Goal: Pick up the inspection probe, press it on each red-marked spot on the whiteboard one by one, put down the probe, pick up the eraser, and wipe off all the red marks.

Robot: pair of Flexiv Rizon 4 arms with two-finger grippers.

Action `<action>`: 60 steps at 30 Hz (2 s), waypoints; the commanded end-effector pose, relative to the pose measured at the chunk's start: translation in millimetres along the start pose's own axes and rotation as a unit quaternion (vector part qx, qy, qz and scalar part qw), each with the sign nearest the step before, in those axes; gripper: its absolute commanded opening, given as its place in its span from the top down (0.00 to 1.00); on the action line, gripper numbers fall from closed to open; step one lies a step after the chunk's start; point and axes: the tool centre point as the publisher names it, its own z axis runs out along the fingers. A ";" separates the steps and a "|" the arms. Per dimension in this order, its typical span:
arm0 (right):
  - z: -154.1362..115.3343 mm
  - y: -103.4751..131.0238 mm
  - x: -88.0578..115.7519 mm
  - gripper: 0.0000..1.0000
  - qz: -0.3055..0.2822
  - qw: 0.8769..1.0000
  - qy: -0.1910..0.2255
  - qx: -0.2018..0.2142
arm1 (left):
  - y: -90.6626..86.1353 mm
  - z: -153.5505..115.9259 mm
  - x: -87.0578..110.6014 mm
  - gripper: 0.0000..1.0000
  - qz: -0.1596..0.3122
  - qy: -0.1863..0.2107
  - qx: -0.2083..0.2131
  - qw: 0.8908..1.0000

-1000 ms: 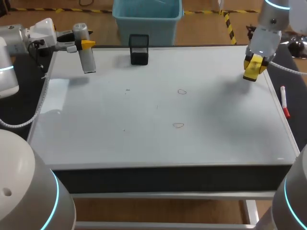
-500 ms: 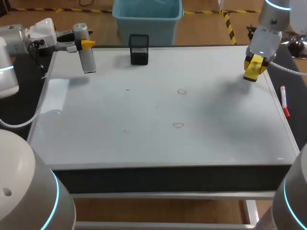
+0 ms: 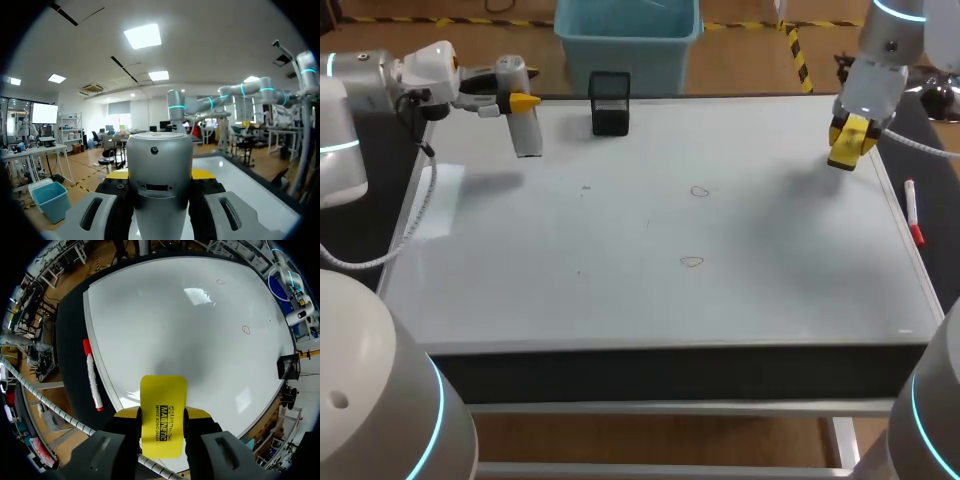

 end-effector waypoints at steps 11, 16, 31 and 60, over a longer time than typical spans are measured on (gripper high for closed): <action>-0.9 -0.7 0.6 1.00 -0.001 1.000 0.001 0.000 | 8.8 104.9 37.6 1.00 0.001 0.104 0.019 0.994; -0.9 -0.7 0.6 1.00 -0.001 1.000 0.001 0.000 | 13.8 138.2 43.9 1.00 -0.004 0.129 0.028 0.991; -0.9 -0.7 0.6 1.00 -0.001 1.000 0.001 0.000 | 33.8 210.9 67.4 1.00 -0.024 0.186 0.041 0.981; -0.9 -0.7 0.6 1.00 -0.001 1.000 0.001 0.000 | 49.0 273.5 100.9 1.00 -0.033 0.239 0.035 0.970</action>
